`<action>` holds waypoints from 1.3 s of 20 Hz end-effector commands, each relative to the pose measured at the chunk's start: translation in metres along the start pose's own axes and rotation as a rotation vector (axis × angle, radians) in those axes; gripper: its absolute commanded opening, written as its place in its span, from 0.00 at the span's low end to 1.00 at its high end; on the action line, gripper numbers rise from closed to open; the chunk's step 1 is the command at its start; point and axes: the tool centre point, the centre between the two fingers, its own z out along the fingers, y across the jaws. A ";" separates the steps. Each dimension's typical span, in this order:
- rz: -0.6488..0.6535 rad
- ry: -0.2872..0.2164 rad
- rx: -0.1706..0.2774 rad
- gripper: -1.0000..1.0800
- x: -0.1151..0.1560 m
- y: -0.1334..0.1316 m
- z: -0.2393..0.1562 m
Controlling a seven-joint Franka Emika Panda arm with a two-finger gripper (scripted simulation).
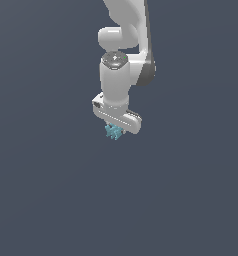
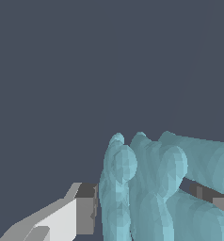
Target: Pick up the object and move it to a goal position.
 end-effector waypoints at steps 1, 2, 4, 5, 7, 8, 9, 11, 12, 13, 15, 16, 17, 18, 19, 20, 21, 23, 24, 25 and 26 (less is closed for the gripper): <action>0.001 0.001 -0.001 0.00 -0.008 -0.020 -0.025; 0.001 0.001 -0.001 0.00 -0.011 -0.028 -0.035; 0.001 0.001 -0.002 0.00 -0.017 -0.044 -0.054; 0.001 0.001 -0.002 0.00 -0.020 -0.052 -0.064; 0.001 0.001 -0.002 0.00 -0.026 -0.069 -0.084; 0.001 0.001 -0.002 0.00 -0.029 -0.077 -0.093; 0.001 0.001 -0.002 0.00 -0.031 -0.085 -0.103; 0.001 0.000 -0.001 0.00 -0.037 -0.101 -0.122; 0.001 0.000 -0.001 0.00 -0.039 -0.109 -0.131; 0.001 0.000 -0.001 0.00 -0.042 -0.117 -0.140; 0.001 0.000 -0.001 0.00 -0.046 -0.131 -0.156; 0.001 -0.001 0.000 0.00 -0.048 -0.137 -0.164; 0.001 -0.001 0.000 0.00 -0.050 -0.143 -0.170; 0.001 -0.001 0.000 0.00 -0.051 -0.148 -0.177; 0.001 -0.001 0.000 0.00 -0.053 -0.153 -0.182; 0.001 -0.001 0.000 0.00 -0.054 -0.158 -0.187; 0.001 -0.001 0.000 0.00 -0.055 -0.162 -0.192; 0.001 -0.001 0.001 0.00 -0.057 -0.169 -0.200; 0.001 -0.001 0.001 0.00 -0.057 -0.172 -0.204; 0.001 -0.001 0.001 0.00 -0.058 -0.175 -0.207; 0.001 -0.001 0.001 0.00 -0.059 -0.178 -0.210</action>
